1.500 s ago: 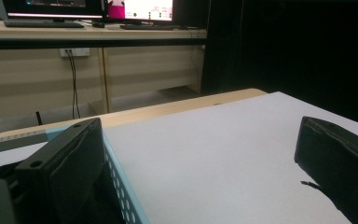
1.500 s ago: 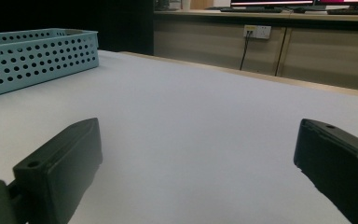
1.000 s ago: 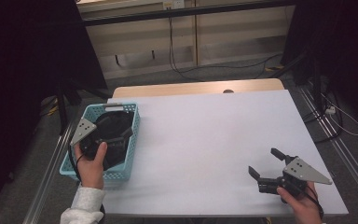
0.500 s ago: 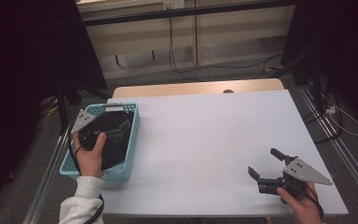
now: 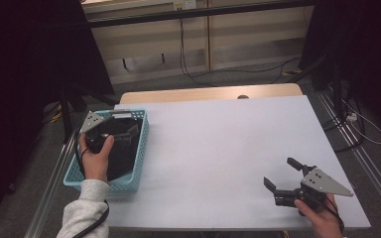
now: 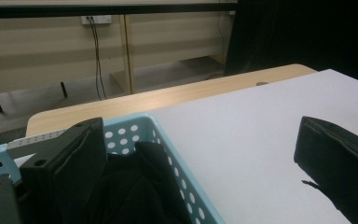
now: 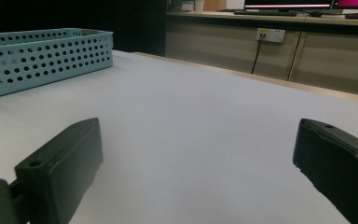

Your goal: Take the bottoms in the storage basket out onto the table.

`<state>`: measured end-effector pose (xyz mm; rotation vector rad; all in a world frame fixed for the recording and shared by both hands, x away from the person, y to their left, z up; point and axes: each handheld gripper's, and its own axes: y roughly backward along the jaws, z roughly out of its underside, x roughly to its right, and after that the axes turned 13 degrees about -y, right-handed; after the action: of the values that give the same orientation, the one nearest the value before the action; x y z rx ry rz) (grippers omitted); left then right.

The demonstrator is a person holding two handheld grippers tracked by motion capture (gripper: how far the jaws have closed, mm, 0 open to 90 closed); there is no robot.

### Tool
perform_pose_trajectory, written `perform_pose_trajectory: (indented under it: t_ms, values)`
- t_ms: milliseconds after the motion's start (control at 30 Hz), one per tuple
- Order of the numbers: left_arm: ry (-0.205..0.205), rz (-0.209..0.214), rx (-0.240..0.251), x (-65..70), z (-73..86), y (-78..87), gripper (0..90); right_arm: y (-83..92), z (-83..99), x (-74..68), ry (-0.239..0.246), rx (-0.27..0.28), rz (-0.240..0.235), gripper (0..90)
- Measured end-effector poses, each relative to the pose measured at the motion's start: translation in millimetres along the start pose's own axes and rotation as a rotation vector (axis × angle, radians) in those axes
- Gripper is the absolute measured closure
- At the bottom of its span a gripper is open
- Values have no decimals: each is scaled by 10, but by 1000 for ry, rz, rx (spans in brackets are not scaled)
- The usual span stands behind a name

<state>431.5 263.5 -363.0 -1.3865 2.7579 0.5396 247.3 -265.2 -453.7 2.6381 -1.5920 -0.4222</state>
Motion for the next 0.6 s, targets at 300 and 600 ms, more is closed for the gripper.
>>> perform_pose_trajectory:
  t_ms: [300, 600]
  values:
    - [6, -7, -32, -81, 71, -128, 28, -5, -4, -1, 0, 3, -8, 4]
    - [-10, -25, -88, -231, 114, -244, 33, -5, -2, 2, 4, 0, -9, 4]
